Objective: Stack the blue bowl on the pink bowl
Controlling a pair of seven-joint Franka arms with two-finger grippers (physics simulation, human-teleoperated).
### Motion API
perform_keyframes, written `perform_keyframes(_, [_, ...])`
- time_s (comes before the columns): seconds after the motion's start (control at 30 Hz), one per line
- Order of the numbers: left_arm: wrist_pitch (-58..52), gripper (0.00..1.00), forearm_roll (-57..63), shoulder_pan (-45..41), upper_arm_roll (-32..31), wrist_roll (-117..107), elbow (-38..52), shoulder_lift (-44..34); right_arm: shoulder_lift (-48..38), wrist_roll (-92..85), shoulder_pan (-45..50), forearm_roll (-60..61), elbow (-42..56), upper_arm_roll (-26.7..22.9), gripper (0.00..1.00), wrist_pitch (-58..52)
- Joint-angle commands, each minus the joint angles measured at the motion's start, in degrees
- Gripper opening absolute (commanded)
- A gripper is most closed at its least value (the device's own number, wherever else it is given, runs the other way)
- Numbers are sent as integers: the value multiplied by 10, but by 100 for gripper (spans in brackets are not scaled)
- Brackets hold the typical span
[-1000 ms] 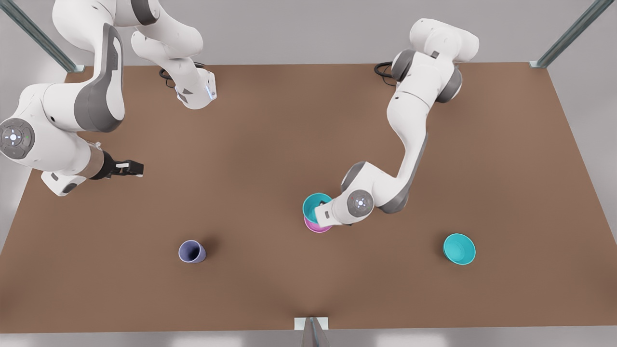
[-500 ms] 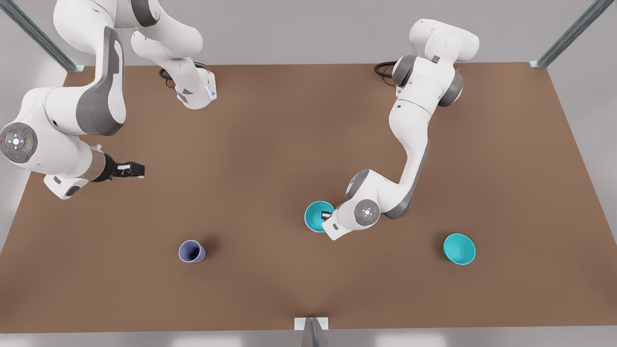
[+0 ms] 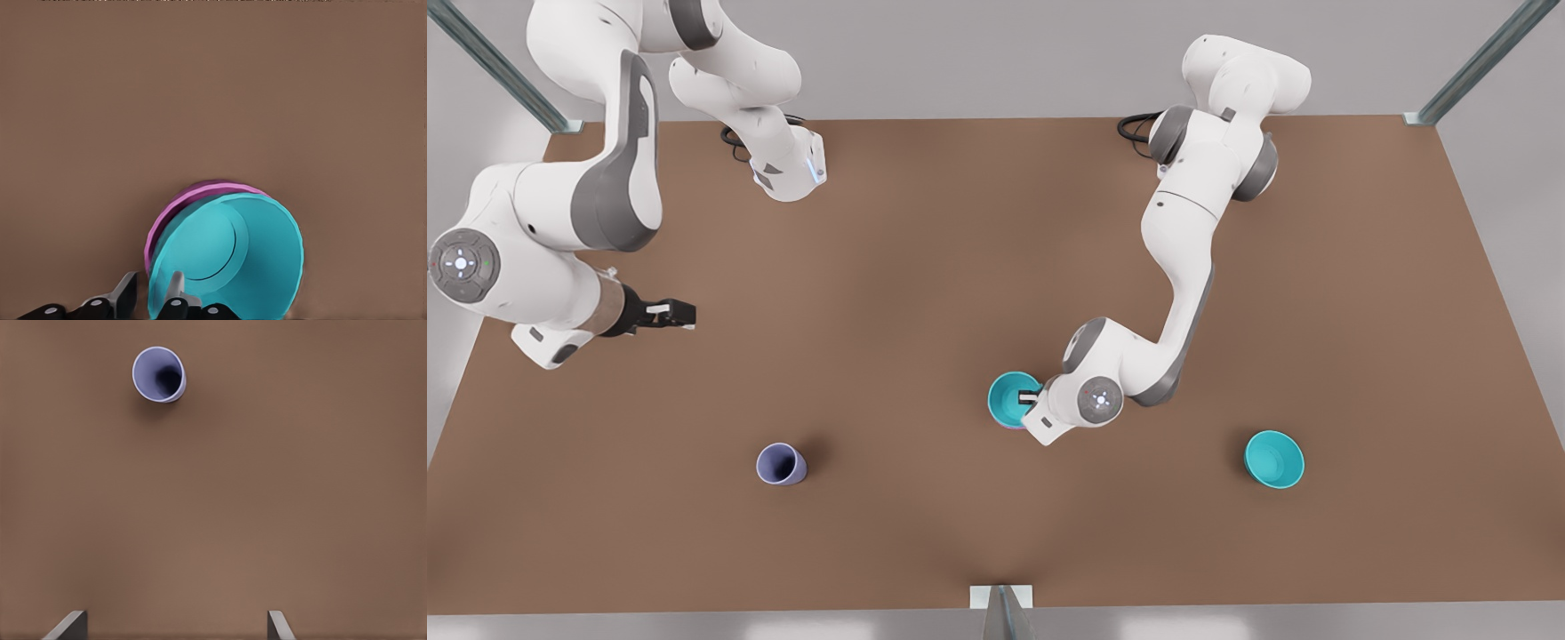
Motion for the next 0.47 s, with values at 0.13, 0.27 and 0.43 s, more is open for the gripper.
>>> perform_keyframes(0.13, [-296, 100, 204, 176, 4, 184, 3, -263, 2, -5, 1, -1, 3, 0, 100, 0])
perform_keyframes(0.27, [-315, 100, 210, 219, 3, 262, -30, -308, 2, -6, 0, 0, 3, 0, 100, 0])
perform_keyframes(0.43, [-259, 100, 162, 216, 2, 262, -168, -427, 2, -6, 1, -1, 3, 0, 100, 0])
